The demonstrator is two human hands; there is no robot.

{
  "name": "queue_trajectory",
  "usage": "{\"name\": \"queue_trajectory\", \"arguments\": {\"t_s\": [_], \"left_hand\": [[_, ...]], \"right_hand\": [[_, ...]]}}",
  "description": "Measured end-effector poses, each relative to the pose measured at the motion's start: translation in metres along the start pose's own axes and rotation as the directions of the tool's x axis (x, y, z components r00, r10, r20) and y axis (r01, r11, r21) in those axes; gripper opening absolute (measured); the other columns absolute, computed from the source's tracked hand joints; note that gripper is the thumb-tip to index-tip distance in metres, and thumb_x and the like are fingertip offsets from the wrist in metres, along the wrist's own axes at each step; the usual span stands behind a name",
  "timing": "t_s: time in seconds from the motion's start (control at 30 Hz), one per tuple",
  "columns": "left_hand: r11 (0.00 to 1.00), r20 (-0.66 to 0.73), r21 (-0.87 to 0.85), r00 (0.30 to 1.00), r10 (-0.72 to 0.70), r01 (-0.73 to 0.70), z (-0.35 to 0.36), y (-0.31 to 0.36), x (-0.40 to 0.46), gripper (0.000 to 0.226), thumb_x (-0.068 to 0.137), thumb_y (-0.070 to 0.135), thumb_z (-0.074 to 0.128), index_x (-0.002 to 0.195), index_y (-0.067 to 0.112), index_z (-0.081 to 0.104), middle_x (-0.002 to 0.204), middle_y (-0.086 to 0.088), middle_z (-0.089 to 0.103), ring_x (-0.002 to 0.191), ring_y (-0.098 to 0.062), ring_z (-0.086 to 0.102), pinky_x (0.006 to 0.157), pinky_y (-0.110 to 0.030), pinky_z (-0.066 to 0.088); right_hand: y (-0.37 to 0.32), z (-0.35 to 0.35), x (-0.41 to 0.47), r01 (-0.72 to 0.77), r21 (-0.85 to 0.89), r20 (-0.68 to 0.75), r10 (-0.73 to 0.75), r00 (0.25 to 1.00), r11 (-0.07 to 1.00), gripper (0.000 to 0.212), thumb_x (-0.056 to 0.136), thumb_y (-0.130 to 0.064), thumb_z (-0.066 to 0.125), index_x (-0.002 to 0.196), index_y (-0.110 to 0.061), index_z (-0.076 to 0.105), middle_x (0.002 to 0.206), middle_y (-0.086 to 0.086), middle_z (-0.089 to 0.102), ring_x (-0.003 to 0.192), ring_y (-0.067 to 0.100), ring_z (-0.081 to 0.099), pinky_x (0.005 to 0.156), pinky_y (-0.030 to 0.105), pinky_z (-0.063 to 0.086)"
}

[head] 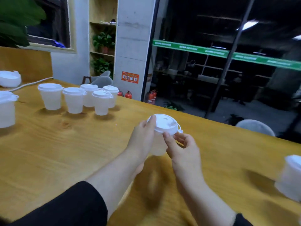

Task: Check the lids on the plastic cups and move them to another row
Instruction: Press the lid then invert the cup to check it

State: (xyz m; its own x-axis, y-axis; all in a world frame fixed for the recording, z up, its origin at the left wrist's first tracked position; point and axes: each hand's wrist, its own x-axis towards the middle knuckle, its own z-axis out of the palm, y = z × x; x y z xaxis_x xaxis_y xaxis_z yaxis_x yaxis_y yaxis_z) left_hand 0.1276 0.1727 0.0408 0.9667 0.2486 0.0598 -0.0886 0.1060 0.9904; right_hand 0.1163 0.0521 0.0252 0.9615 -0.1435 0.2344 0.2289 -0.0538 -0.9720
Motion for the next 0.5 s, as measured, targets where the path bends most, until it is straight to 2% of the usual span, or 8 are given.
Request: {"name": "queue_trajectory", "arguments": {"t_s": [0.07, 0.23, 0.3, 0.4, 0.5], "left_hand": [[0.999, 0.043, -0.019, 0.998, -0.035, 0.035, 0.042, -0.006, -0.013, 0.048, 0.1, 0.064, 0.047, 0.122, 0.025, 0.064, 0.113, 0.002, 0.071, 0.103, -0.019, 0.068, 0.086, -0.037, 0.054], [0.994, 0.105, 0.024, 0.989, -0.105, 0.103, 0.108, -0.028, -0.032, 0.03, 0.102, 0.053, 0.05, 0.109, 0.028, 0.065, 0.113, 0.003, 0.07, 0.107, -0.021, 0.066, 0.102, -0.044, 0.052], [0.994, 0.125, 0.07, 0.988, -0.091, 0.082, 0.115, -0.035, -0.034, 0.034, 0.095, 0.056, 0.053, 0.108, 0.028, 0.067, 0.114, 0.001, 0.072, 0.108, -0.023, 0.067, 0.104, -0.049, 0.052], [0.994, 0.169, 0.104, 0.984, -0.057, 0.04, 0.111, -0.036, -0.035, 0.052, 0.08, 0.066, 0.052, 0.113, 0.03, 0.068, 0.116, 0.003, 0.072, 0.111, -0.022, 0.067, 0.104, -0.051, 0.051], [0.998, 0.168, 0.063, 0.986, -0.01, -0.001, 0.106, -0.038, -0.033, 0.042, 0.09, 0.065, 0.054, 0.119, 0.035, 0.063, 0.123, 0.006, 0.069, 0.117, -0.018, 0.064, 0.105, -0.048, 0.051]], "right_hand": [[-0.002, -0.046, -0.008, 0.011, -0.062, -0.053, -0.015, 0.998, 0.998, 0.045, 0.08, -0.041, 0.083, 0.113, -0.016, 0.065, 0.11, -0.007, 0.071, 0.098, 0.001, 0.068, 0.092, 0.036, 0.058], [0.009, -0.122, -0.016, 0.009, -0.133, -0.088, -0.021, 0.996, 0.991, 0.037, 0.078, -0.037, 0.085, 0.101, -0.017, 0.065, 0.099, -0.005, 0.073, 0.095, 0.013, 0.072, 0.082, 0.035, 0.059], [0.018, -0.138, -0.014, 0.007, -0.141, -0.063, -0.016, 0.998, 0.99, 0.035, 0.079, -0.036, 0.085, 0.1, -0.019, 0.064, 0.099, -0.005, 0.074, 0.094, 0.013, 0.073, 0.078, 0.03, 0.057], [0.024, -0.154, -0.012, -0.01, -0.16, 0.036, 0.015, 0.999, 0.987, 0.035, 0.081, -0.037, 0.083, 0.107, -0.023, 0.063, 0.104, -0.007, 0.075, 0.092, 0.008, 0.073, 0.08, 0.028, 0.056], [0.02, -0.166, -0.008, 0.037, -0.338, 0.113, 0.001, 0.994, 0.941, 0.047, 0.08, -0.04, 0.084, 0.109, -0.037, 0.047, 0.102, -0.009, 0.071, 0.089, 0.003, 0.07, 0.076, 0.023, 0.051]]}}
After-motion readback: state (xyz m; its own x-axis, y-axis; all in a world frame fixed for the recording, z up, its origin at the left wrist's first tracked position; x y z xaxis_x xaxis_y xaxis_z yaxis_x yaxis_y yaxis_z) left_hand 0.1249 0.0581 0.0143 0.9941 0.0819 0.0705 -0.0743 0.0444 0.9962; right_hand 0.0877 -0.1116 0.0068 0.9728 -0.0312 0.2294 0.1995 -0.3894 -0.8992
